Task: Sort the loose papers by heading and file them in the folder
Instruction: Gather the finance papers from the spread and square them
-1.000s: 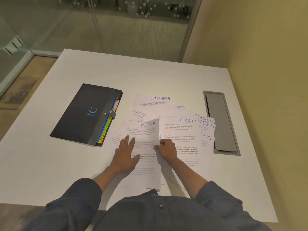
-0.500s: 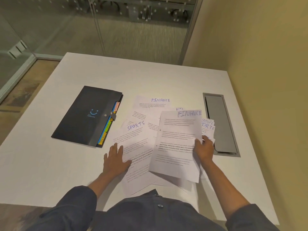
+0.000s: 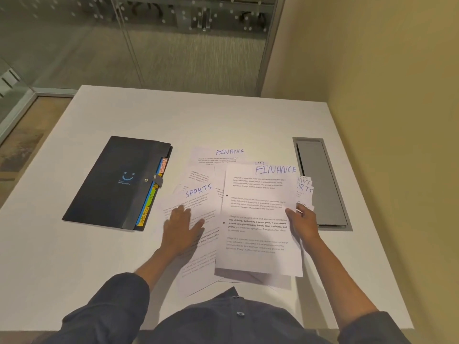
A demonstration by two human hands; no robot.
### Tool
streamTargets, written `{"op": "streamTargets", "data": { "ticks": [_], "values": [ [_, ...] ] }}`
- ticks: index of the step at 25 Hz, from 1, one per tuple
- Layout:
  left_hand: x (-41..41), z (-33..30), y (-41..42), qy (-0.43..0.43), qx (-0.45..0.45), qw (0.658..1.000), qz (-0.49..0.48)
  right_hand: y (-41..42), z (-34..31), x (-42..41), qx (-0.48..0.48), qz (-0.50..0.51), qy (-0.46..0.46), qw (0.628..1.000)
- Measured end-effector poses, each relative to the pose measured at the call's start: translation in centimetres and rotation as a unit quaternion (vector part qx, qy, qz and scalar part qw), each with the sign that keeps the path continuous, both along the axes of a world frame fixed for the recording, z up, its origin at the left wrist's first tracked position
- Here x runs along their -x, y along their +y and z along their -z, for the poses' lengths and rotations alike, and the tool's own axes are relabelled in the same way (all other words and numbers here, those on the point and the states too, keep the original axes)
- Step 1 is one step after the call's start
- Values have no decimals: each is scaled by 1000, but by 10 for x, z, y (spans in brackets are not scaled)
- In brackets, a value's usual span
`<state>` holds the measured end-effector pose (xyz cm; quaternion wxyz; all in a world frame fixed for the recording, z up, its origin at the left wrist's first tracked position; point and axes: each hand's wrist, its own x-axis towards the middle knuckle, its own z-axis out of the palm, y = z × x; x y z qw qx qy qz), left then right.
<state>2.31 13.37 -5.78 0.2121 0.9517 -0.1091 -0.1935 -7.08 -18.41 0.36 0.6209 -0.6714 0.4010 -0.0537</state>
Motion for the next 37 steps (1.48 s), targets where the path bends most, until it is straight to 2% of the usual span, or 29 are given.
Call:
{"op": "streamTargets", "data": {
  "ticks": [2,5,9,11,14,17,20,24,31,33,37],
  "values": [
    [-3,-21,-17,76,127,989,13,7,2,-9,-5,-13,1,1000],
    [-16,-36,-38,182,291,937,-61,12,9,-21,-12,-33,9,999],
    [-39,-34,-56,233,342,893,-178,14,8,-34,-34,-27,13,999],
    [-45,-33,-67,246,360,877,-202,8,12,-36,-38,-37,28,998],
    [-51,-40,-83,247,338,889,-186,-3,24,-37,-21,-52,63,996],
    [-81,-40,-88,185,311,915,-180,-14,28,-43,7,-55,79,995],
    [-137,-27,-83,87,192,966,-151,-20,34,-52,14,-74,79,994],
    [-201,-11,-84,36,61,990,-124,-27,44,-60,12,-87,85,993],
    [-238,7,-99,-8,-119,992,-44,-35,52,-61,10,-76,74,994],
    [-242,5,-103,-20,-135,990,-31,-38,56,-60,13,-73,75,994],
    [-246,10,-99,-38,-111,993,-24,-39,59,-60,6,-74,68,995]
  ]
}}
